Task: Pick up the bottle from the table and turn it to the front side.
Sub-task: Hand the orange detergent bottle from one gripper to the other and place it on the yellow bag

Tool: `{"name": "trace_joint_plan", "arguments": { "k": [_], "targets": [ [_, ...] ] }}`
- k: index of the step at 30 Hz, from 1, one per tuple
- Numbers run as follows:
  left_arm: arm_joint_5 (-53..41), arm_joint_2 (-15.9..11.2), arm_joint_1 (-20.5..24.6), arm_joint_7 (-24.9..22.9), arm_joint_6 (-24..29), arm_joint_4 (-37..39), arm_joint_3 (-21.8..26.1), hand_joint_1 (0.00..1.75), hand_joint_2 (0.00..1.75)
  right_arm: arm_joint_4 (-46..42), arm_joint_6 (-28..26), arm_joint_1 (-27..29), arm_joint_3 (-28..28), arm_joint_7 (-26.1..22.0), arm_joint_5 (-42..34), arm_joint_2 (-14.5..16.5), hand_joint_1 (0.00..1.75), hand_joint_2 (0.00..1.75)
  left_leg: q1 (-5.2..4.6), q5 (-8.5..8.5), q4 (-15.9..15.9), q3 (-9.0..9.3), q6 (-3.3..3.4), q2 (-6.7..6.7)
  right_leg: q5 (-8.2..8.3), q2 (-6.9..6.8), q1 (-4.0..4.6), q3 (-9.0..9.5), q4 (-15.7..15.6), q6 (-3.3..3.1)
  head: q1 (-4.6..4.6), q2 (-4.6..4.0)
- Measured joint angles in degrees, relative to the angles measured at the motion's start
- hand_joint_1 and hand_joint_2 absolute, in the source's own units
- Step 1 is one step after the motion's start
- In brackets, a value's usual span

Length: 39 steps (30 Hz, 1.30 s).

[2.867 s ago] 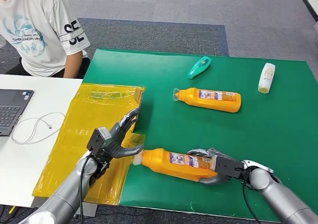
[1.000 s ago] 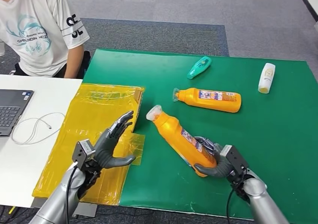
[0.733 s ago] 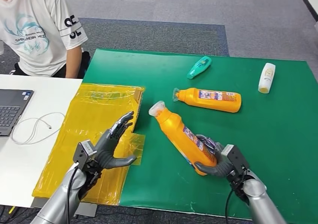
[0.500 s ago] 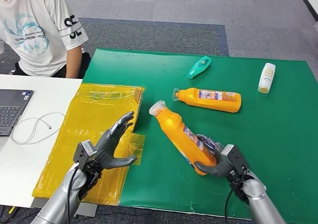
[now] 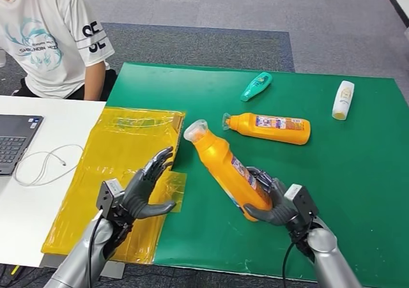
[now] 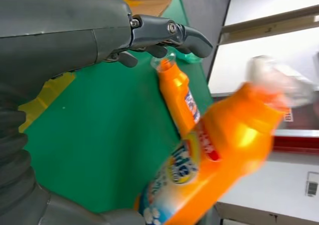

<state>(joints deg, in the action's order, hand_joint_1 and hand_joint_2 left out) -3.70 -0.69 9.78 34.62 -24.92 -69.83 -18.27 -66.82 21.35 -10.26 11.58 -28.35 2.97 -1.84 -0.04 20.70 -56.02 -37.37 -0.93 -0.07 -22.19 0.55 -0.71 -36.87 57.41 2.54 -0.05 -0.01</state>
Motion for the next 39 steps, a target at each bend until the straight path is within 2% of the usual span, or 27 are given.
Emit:
{"name": "trace_joint_plan", "arguments": {
  "k": [14,17,23,25,39],
  "targets": [
    [1.8,1.2,0.4,0.1,-3.3,4.5,-0.1,0.00,1.75,-6.8,-0.1,0.4,1.0,-1.1,1.2,0.5,1.75,1.75,0.00,0.00,0.0,0.00,0.00,0.00,0.00,0.00,0.00,-0.01,0.0,0.00,-0.01,-0.01],
    [5.4,1.3,0.7,0.7,-8.0,5.2,-0.1,0.00,1.75,-7.2,-0.9,0.4,1.7,-1.3,2.7,0.5,1.75,1.75,0.00,0.00,0.0,0.00,0.00,0.00,0.00,0.00,0.00,0.00,0.0,0.00,-0.01,-0.01],
    [15.3,1.2,1.7,1.6,-21.8,7.7,-0.4,0.00,1.75,-7.3,-2.7,0.0,4.1,-1.2,6.2,0.6,1.75,1.75,0.00,0.00,0.0,-0.01,0.00,0.00,0.00,0.00,0.00,0.00,0.0,0.00,-0.01,0.00],
    [17.2,1.2,2.1,1.9,-24.5,8.6,-0.5,0.00,1.75,-7.3,-3.1,-0.3,5.3,-1.1,6.8,0.7,1.75,1.75,0.00,0.00,0.0,-0.01,-0.01,0.00,0.00,0.00,0.01,-0.01,0.0,-0.01,0.00,0.01],
    [17.3,0.5,5.0,1.7,-24.6,12.0,-0.6,0.00,1.75,-5.7,-3.8,-1.4,10.5,-1.2,6.9,1.4,1.75,1.75,0.00,0.00,0.0,-0.01,-0.01,0.00,-0.01,0.00,0.01,-0.01,0.0,-0.01,0.00,-0.01]
  ]
}}
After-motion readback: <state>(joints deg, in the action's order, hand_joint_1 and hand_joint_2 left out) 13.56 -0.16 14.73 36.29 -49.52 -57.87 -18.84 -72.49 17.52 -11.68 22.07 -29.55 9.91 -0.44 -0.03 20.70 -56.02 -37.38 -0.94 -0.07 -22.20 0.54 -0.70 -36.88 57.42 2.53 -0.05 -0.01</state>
